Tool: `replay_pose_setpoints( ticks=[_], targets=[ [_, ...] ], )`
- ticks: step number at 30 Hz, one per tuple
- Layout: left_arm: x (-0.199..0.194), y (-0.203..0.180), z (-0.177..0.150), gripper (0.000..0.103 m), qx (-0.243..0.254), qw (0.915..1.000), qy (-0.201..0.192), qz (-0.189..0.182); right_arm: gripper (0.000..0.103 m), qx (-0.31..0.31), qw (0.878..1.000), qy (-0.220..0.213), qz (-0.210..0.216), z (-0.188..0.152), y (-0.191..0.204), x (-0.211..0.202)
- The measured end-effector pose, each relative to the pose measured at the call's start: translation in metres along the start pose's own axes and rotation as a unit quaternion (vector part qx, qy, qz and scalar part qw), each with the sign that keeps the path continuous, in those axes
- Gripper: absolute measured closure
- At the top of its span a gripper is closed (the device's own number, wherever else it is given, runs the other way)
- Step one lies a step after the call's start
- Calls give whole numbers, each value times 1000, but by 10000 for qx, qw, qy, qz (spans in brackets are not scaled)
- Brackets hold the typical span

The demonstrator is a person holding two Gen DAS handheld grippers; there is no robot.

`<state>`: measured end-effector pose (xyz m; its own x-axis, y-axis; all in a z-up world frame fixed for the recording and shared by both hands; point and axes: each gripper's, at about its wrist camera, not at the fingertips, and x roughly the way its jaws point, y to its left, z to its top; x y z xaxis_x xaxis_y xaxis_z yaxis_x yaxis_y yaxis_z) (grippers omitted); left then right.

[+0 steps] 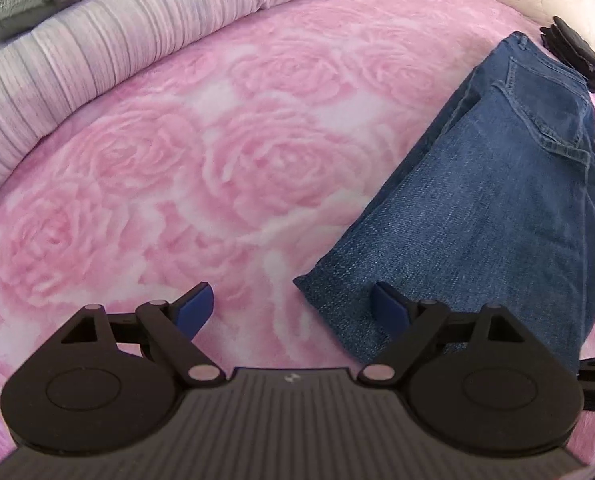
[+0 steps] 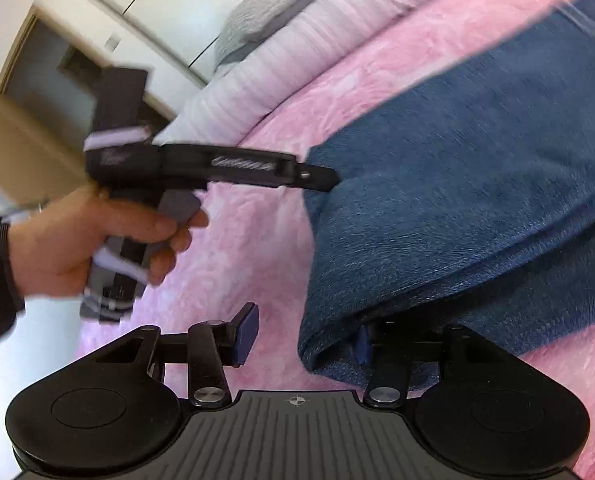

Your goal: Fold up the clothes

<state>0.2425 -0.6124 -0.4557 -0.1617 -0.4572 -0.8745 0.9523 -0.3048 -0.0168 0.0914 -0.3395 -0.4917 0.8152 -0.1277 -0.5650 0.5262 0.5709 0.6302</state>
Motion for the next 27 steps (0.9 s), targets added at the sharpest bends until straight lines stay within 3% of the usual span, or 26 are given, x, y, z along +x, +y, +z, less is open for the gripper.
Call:
replay_pose_setpoints(
  ticks=[2,4,7,9,10,12,14,17,20,23,25,27],
  targets=[
    [2,0,1,14,-101,9999,43,46,51,-270,9995,147,-56,-8,5,-1],
    [-4,-1,3,16,-75,9999,43,64,51,136,9996,220,107,-1,-6,-1],
    [-29,-3,4,25,287,9995,-137,83,51,276,9992,304,-22,6,-4,-19],
    [-49,-4,0,24,748,9965,-307,193,51,-222,9983,375,-391,3,10,-42],
    [-58,-6,-4,24,1058,9932,-376,295,51,-775,9941,360,-675,0,25,-49],
    [-71,-10,-17,21,1766,9817,-461,551,51,-1934,9732,323,-1199,-8,56,-51],
    [-78,-16,-32,19,2481,9643,-484,795,51,-3010,9397,316,-1593,-22,83,-38],
    [-75,-31,-56,14,3581,9272,-533,958,49,-4223,8803,723,-2039,-50,102,8],
    [-70,-48,-77,12,4611,8800,-617,956,48,-5245,7969,984,-2832,-77,96,49],
    [-58,-67,-90,12,5485,8280,-827,819,52,-4974,8124,855,-2919,-68,85,41],
    [-46,-76,-94,12,5975,7926,-945,766,70,-4884,8238,868,-2743,-63,82,32],
    [-32,-82,-96,14,6427,7556,-1026,742,81,-4794,8344,762,-2611,-54,82,16]
  ],
)
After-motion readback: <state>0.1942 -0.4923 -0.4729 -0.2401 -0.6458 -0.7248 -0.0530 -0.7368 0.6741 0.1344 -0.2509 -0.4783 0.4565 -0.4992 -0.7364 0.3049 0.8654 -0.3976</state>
